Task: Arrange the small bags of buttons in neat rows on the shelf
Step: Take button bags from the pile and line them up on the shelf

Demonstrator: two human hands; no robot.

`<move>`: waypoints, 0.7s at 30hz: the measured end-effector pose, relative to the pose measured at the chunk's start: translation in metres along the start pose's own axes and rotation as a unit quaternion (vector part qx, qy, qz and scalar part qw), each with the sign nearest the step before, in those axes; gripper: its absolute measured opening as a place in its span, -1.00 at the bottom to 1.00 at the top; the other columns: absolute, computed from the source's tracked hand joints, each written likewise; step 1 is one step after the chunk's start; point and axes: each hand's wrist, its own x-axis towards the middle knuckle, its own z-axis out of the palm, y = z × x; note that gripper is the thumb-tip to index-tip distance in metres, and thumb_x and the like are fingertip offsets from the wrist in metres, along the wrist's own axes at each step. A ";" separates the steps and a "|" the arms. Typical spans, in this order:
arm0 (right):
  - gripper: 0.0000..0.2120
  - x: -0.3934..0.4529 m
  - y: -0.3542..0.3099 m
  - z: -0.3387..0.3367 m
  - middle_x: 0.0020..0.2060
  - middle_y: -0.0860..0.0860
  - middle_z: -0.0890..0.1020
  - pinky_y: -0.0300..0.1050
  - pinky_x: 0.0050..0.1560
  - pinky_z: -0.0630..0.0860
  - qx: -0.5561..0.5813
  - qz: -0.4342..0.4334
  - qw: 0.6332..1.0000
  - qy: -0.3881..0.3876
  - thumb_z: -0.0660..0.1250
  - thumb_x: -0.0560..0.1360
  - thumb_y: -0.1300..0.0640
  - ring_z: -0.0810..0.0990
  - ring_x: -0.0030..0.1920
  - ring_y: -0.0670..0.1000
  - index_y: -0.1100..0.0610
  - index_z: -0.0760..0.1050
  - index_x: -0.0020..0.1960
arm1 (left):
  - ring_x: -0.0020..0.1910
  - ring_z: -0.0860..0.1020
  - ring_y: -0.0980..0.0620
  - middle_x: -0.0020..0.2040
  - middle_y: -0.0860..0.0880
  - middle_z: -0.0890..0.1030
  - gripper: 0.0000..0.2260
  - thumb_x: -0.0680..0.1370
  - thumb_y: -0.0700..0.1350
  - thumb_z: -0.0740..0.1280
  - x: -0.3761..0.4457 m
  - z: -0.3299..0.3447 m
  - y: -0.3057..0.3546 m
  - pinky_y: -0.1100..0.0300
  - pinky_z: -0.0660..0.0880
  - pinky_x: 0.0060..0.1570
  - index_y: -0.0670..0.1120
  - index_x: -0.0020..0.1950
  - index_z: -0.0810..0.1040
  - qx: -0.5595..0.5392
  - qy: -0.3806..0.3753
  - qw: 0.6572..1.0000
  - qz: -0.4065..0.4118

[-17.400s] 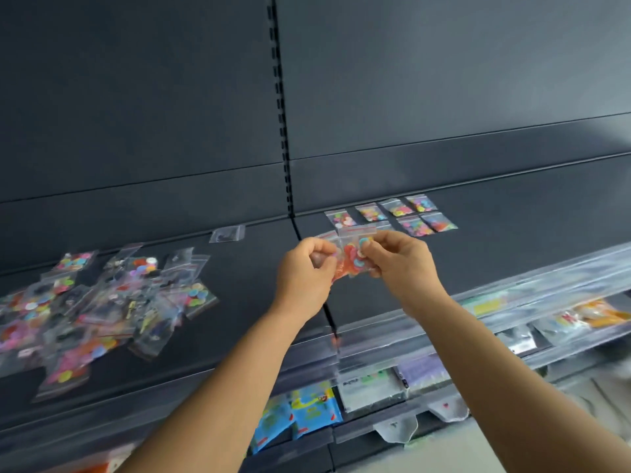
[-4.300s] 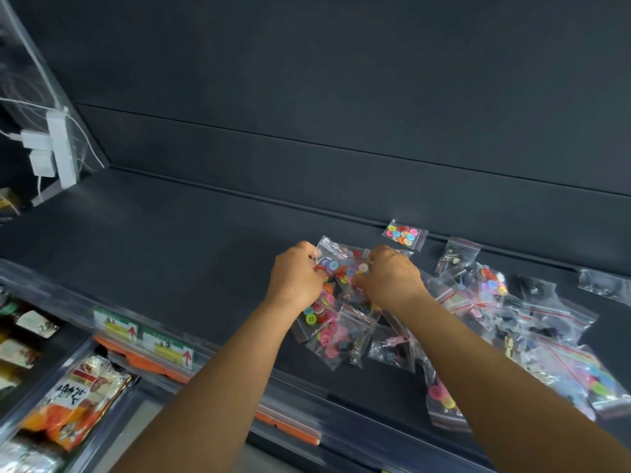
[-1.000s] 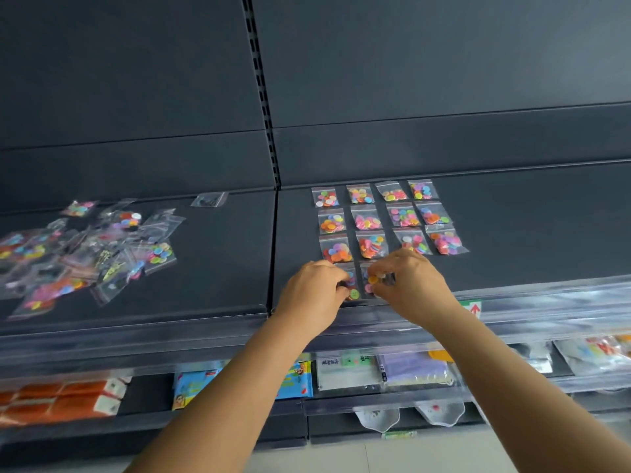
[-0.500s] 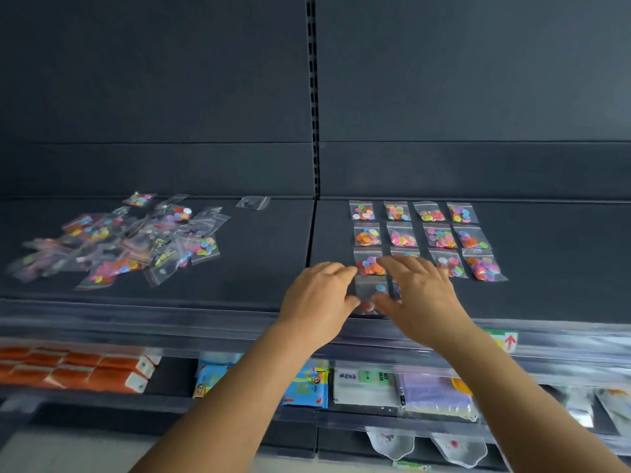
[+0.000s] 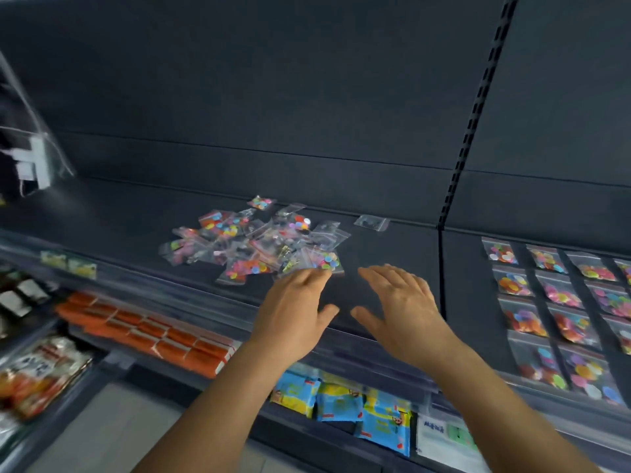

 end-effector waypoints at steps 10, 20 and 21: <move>-0.45 0.098 -0.106 0.048 0.43 -0.09 0.30 -0.06 0.44 0.01 0.044 0.018 0.999 0.014 0.20 0.54 -0.15 0.18 0.46 -0.02 -0.03 0.20 0.47 | 0.39 0.29 0.02 0.42 0.03 0.36 -0.48 0.59 0.07 0.23 0.019 -0.029 -0.148 0.17 0.21 0.37 -0.01 0.51 0.21 -0.009 0.000 1.000 -0.023; -0.49 0.168 -0.155 0.078 0.43 -0.02 0.33 0.02 0.45 0.09 0.056 0.022 0.998 -0.013 0.19 0.57 -0.02 0.22 0.45 0.05 0.00 0.18 0.48 | 0.46 0.23 -0.02 0.48 -0.01 0.30 -0.46 0.60 0.05 0.21 0.050 -0.030 -0.248 0.08 0.23 0.41 -0.02 0.54 0.13 -0.017 -0.017 0.996 -0.084; -0.49 0.176 -0.157 0.081 0.43 -0.01 0.34 0.03 0.45 0.09 0.056 0.019 0.998 -0.017 0.18 0.58 -0.01 0.22 0.45 0.05 0.01 0.16 0.49 | 0.46 0.22 -0.02 0.48 -0.02 0.28 -0.47 0.61 0.04 0.20 0.055 -0.030 -0.256 0.07 0.23 0.41 -0.03 0.53 0.14 -0.019 -0.017 0.995 -0.094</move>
